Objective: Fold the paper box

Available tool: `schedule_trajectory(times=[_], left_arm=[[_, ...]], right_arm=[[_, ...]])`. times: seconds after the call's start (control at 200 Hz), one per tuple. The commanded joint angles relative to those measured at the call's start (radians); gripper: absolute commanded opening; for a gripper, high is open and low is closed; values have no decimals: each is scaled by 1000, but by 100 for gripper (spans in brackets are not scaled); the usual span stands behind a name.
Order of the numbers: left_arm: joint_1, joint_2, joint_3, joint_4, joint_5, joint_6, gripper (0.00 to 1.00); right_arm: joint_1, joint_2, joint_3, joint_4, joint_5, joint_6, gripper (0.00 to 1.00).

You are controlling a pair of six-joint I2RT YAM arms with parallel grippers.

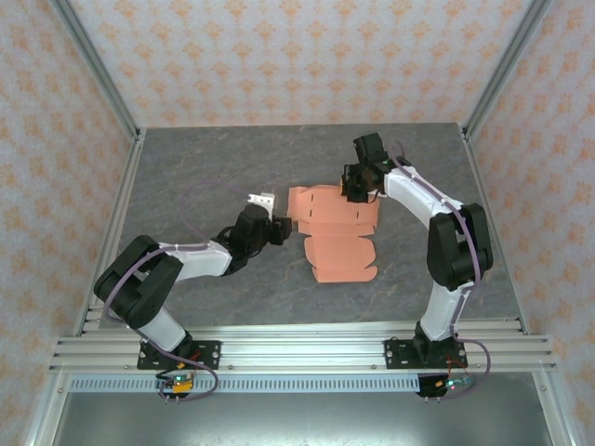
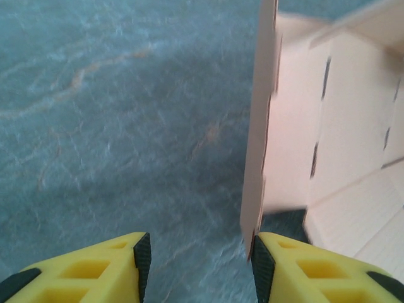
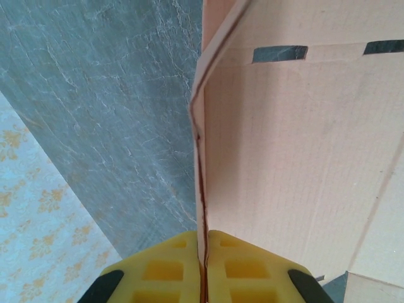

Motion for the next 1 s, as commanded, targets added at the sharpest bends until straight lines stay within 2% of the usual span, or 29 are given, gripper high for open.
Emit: schedule_trajectory(times=[0.0, 0.125, 0.3, 0.641, 0.836, 0.996], left_arm=[[-1, 19, -18, -30, 35, 63, 49], [-3, 63, 21, -23, 97, 77, 55], [-4, 113, 74, -19, 136, 68, 57], [-1, 150, 125, -18, 104, 31, 57], [16, 182, 156, -39, 98, -7, 57], [20, 210, 179, -48, 109, -17, 56]], right_arm=[[7, -31, -12, 49, 14, 32, 9], [16, -29, -14, 58, 12, 32, 9], [34, -37, -12, 55, 19, 31, 9], [66, -47, -48, 68, 66, -5, 9], [72, -81, -191, 320, 59, -94, 2], [75, -135, -337, 546, 71, -120, 2]])
